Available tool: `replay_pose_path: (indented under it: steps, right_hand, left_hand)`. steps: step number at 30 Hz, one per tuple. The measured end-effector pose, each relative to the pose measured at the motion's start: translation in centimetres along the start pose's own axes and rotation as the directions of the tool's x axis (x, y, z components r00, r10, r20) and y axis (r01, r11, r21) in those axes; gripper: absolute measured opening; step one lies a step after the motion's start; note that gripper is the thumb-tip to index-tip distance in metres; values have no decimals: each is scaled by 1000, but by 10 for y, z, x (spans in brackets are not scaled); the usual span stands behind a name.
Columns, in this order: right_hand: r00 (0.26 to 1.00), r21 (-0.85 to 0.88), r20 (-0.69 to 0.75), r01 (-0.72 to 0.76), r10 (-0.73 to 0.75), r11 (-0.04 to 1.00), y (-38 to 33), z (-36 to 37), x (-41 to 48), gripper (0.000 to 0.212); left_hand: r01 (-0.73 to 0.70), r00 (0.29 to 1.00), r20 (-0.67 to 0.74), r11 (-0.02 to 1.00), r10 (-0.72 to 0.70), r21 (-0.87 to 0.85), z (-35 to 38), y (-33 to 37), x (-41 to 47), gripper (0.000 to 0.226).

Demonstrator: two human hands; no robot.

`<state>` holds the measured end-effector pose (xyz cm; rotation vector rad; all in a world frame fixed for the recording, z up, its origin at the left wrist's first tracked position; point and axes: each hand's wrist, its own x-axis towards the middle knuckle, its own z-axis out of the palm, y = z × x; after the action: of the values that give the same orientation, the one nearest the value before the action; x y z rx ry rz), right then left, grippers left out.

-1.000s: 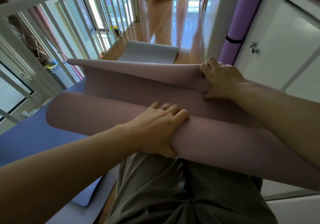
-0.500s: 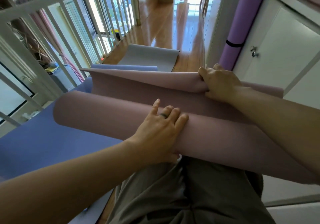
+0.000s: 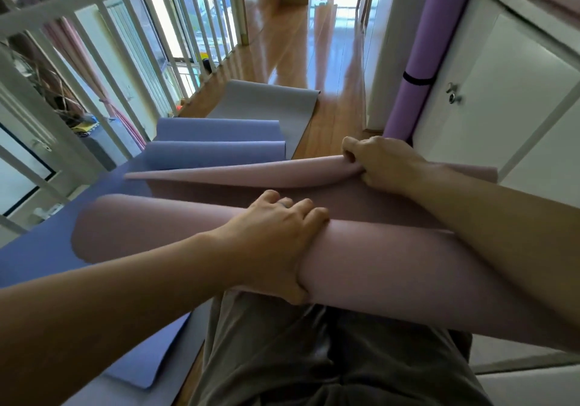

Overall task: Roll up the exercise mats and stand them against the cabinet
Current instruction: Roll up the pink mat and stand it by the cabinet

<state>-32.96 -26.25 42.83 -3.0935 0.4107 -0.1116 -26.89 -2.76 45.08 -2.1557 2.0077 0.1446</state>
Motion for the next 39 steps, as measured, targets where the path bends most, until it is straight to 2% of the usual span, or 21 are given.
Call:
replay_pose_path:
  steps: [4, 12, 17, 23, 28, 32, 36, 39]
  right_hand:
    - [998, 116, -45, -39, 44, 992, 6, 3, 1, 29]
    - [991, 135, -122, -29, 45, 990, 22, 3, 5, 24]
    - [991, 152, -118, -49, 67, 987, 25, 2, 3, 27]
    - [991, 143, -117, -49, 67, 988, 23, -6, 2, 28]
    - [986, 96, -154, -42, 56, 994, 19, -13, 2, 32]
    - [989, 103, -135, -45, 59, 994, 17, -25, 7, 36]
    - [996, 93, -92, -6, 14, 996, 2, -11, 4, 35]
    - [997, 106, -76, -21, 29, 994, 1, -4, 5, 33]
  left_hand:
    - [-24, 999, 23, 995, 26, -92, -1, -6, 6, 87]
    - [-14, 995, -94, 997, 21, 77, 0, -6, 7, 85]
    - [17, 993, -116, 999, -13, 38, 4, 2, 5, 71]
    - [121, 990, -96, 979, -107, 162, 30, 15, 5, 103]
    - [117, 983, -150, 989, -103, 87, 29, 10, 9, 102]
    - [68, 986, -156, 993, -52, 97, 14, 8, 1, 102]
    - [29, 995, -93, 998, -25, 48, 10, 9, -8, 97]
    - [41, 997, -62, 999, -42, -16, 9, 3, -3, 85]
